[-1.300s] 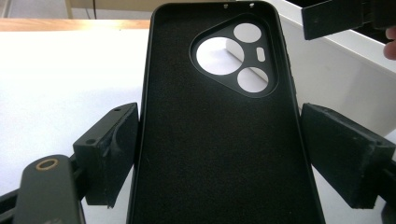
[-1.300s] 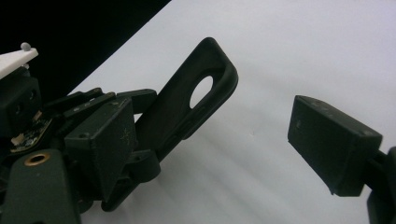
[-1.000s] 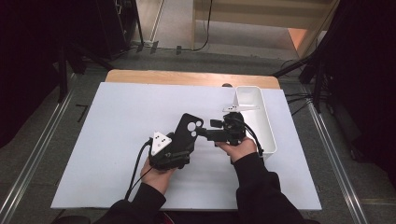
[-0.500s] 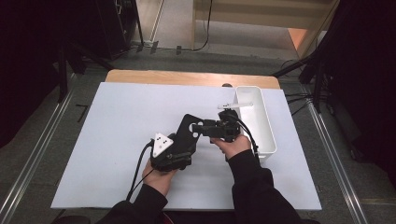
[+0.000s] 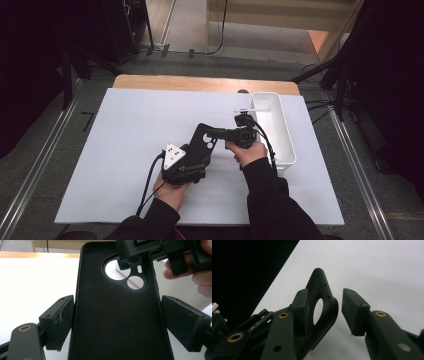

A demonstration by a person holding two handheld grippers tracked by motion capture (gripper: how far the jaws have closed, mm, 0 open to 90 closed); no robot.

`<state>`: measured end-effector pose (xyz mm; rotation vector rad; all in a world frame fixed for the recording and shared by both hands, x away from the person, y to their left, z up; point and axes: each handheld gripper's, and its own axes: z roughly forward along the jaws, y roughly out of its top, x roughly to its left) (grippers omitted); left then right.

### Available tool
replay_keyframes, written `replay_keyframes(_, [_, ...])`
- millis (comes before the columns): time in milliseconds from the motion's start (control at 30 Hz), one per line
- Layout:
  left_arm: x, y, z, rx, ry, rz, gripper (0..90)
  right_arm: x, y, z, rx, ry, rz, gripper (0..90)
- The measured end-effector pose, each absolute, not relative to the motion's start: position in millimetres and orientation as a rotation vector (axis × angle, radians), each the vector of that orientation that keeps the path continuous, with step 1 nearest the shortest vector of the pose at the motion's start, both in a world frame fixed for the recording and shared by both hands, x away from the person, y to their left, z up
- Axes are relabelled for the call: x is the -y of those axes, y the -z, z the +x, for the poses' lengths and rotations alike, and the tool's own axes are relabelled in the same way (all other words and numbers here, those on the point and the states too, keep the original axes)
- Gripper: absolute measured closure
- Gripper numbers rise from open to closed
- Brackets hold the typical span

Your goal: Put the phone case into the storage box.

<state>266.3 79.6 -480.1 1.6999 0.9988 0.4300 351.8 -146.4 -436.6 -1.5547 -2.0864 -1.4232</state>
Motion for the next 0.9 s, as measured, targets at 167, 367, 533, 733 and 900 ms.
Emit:
replay_keyframes(167, [-79.0,481.0,265.3,-0.998,-0.439,1.704,13.7,148.4,436.2,353.3,2.038,1.417,-1.565,70.9])
replay_keyframes(367, [-78.7,480.9,264.9,-0.988,-0.451,1.702,13.7,150.4,435.2,354.6,2.001,1.421,-1.569,73.1])
replay_keyframes(533, [-78.3,481.2,264.8,-0.984,-0.452,1.704,13.6,150.9,434.7,355.2,1.991,1.42,-1.575,74.0])
replay_keyframes(733, [-77.8,480.4,264.8,-0.972,-0.46,1.716,13.3,151.7,431.5,354.1,1.967,1.384,-1.587,74.5])
replay_keyframes(900, [-77.7,477.9,265.3,-0.964,-0.451,1.719,13.0,152.4,428.8,353.5,1.965,1.384,-1.58,74.7])
